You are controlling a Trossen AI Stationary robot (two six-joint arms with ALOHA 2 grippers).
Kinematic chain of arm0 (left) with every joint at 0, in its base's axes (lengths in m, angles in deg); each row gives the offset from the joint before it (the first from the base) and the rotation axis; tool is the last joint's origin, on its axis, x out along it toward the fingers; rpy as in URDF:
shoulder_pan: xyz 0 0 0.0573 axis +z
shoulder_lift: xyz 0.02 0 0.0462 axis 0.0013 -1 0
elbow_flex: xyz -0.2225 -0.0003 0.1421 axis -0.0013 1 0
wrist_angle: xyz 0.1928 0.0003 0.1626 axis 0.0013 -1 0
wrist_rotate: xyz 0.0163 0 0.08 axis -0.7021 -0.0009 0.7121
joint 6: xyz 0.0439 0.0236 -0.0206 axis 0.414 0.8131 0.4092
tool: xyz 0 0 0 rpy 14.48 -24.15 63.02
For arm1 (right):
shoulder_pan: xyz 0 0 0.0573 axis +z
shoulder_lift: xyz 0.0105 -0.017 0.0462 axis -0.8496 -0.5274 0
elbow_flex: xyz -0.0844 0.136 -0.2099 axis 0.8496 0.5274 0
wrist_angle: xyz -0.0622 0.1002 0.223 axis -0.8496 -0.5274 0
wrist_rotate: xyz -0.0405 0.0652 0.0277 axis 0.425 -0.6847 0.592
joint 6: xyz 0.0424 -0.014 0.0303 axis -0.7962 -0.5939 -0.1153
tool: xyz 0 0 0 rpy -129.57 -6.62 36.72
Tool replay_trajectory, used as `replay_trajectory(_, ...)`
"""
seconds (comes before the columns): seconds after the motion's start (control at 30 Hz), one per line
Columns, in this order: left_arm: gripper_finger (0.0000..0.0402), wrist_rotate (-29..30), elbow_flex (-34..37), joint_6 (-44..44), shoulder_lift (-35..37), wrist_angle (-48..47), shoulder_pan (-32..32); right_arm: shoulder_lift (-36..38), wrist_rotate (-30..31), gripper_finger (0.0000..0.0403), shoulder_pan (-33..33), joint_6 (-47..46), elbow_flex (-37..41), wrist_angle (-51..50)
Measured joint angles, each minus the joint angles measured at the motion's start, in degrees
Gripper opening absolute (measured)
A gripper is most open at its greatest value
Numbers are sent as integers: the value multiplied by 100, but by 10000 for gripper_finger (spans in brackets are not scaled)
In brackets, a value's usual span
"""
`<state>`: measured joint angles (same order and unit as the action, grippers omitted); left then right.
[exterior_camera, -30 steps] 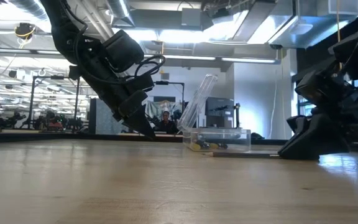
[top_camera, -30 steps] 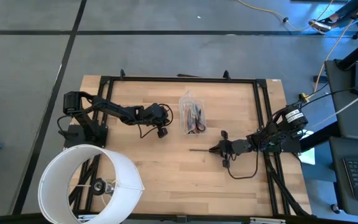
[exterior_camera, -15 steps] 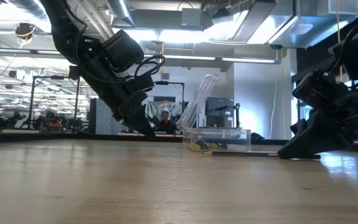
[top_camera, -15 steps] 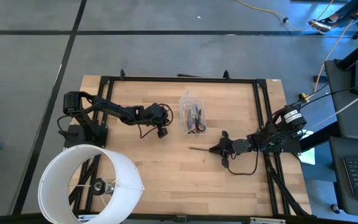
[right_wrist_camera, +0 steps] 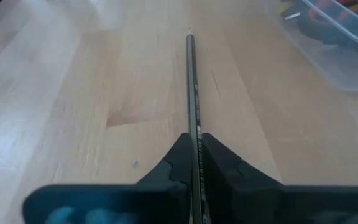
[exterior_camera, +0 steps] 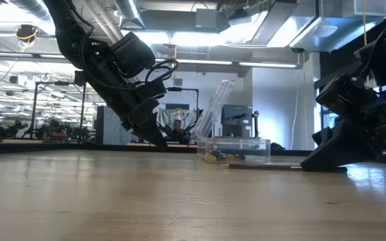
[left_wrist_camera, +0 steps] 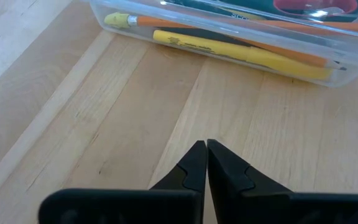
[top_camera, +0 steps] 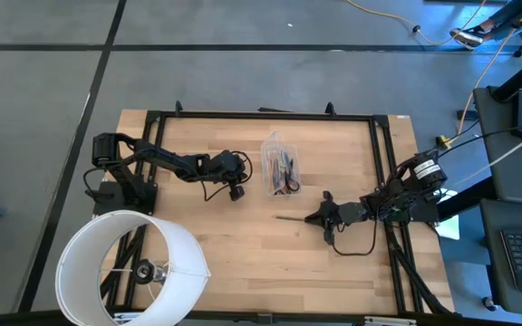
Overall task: Pick & place school supplies into a supply box
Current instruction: Put the black pencil into the transparent supply box
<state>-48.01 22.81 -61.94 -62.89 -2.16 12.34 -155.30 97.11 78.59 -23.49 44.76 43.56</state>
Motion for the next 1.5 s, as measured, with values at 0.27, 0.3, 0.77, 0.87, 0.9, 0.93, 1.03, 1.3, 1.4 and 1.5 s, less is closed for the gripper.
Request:
replay_trajectory(0.27,9,1,0,0,0,0,1,20,114,67,4,140,-17,-365)
replay_trajectory(0.3,9,-1,0,0,0,-2,1,20,114,71,4,186,-17,-373)
replay_trajectory(0.77,8,-1,0,2,0,-2,-1,33,169,38,4,1213,-28,-565)
replay_trajectory(0.87,8,0,0,4,0,-2,-1,31,179,37,4,1320,-28,-566)
replay_trajectory(0.9,7,-1,0,3,0,0,0,30,200,38,4,1315,-28,-563)
replay_trajectory(0.93,6,0,0,2,0,-2,0,28,203,39,4,1305,-28,-558)
replay_trajectory(1.03,4,1,0,2,0,0,-1,9,206,38,4,1278,-16,-466)
replay_trajectory(1.3,4,1,0,4,0,-2,1,-9,269,28,-2,1330,-2,-340)
replay_trajectory(1.4,4,1,0,4,0,0,1,-12,330,31,-2,1328,2,-246)
replay_trajectory(1.5,5,1,0,2,0,-2,1,-16,345,28,-2,1340,4,-117)
